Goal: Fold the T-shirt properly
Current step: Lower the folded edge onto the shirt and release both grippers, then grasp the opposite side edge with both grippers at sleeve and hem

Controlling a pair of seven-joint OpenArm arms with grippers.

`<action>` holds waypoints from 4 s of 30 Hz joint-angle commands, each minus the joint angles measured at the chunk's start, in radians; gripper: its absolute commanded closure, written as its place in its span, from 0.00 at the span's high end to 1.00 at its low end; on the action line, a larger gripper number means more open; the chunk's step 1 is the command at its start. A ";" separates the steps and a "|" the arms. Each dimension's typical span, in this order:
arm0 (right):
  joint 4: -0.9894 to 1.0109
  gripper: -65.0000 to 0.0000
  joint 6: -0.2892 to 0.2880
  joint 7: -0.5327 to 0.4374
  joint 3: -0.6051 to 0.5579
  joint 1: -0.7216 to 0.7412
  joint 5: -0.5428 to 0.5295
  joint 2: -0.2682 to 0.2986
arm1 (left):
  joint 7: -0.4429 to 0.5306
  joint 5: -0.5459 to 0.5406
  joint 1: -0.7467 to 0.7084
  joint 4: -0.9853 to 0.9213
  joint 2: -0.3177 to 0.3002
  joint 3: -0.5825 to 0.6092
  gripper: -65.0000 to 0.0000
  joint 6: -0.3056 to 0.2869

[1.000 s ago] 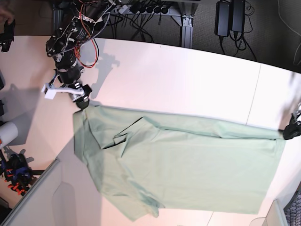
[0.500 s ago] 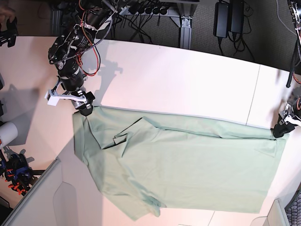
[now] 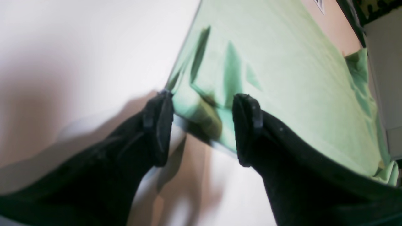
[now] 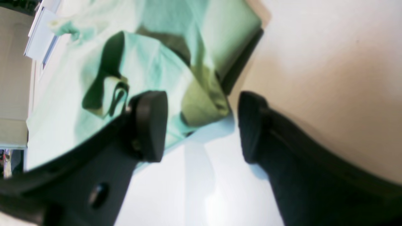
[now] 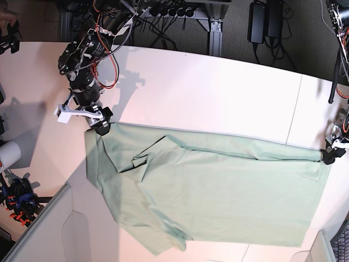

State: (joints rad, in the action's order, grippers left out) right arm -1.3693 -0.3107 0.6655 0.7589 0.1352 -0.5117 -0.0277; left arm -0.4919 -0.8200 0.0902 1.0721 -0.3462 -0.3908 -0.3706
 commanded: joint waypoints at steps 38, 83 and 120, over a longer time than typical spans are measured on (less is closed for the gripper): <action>-0.098 0.00 -0.007 0.003 -0.072 -0.003 0.040 0.014 | -0.048 0.002 0.023 0.007 -0.089 0.086 0.00 -0.291; -0.589 0.00 -0.007 0.070 -0.071 -0.638 -0.066 0.014 | -0.180 -0.261 -0.521 0.311 -0.183 -0.036 0.00 -0.328; -0.589 0.51 -0.007 0.034 0.003 -0.500 -0.030 0.087 | 0.082 0.073 -0.100 0.382 -0.249 -0.002 0.41 -0.272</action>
State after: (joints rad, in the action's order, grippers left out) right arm -1.9396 -0.3107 0.7219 0.7563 -0.3664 -0.5312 0.0498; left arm -0.4339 -0.7254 -0.0219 1.4414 -0.5743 -0.3805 -0.6498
